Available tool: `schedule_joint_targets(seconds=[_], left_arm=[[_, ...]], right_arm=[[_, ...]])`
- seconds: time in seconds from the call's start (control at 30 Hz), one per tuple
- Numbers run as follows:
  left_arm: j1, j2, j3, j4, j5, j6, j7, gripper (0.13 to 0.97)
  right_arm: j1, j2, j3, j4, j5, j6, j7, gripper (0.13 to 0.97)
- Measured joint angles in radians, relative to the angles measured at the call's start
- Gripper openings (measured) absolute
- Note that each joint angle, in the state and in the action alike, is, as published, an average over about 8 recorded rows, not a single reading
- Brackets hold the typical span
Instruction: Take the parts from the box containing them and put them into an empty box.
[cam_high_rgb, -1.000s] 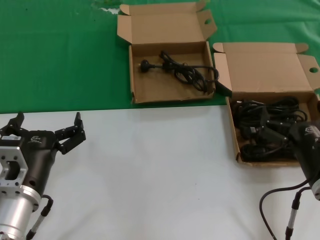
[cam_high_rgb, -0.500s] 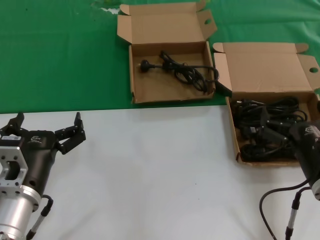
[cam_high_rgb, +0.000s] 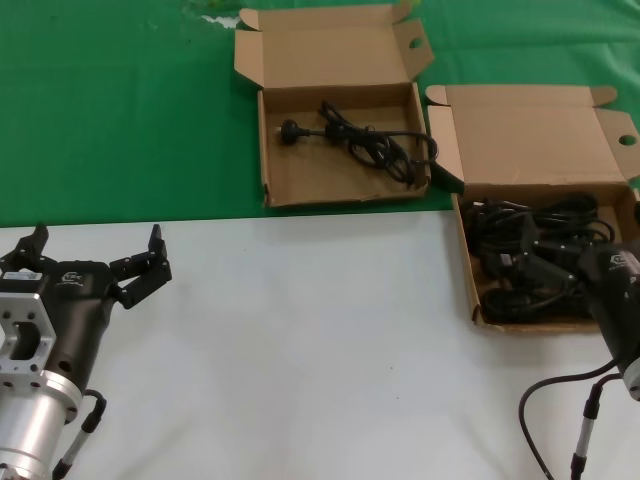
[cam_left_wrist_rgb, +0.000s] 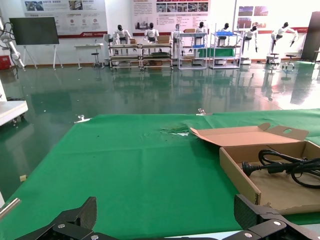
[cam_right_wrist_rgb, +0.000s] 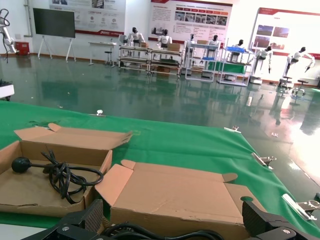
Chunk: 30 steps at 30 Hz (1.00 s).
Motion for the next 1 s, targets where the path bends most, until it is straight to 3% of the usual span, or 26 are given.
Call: schedule_joint_targets(seconds=[1.0], left_arm=[[0.000,0.000,0.000,0.000,0.000,0.000,0.000,0.966]], right_arm=[[0.000,0.000,0.000,0.000,0.000,0.000,0.000,0.966]])
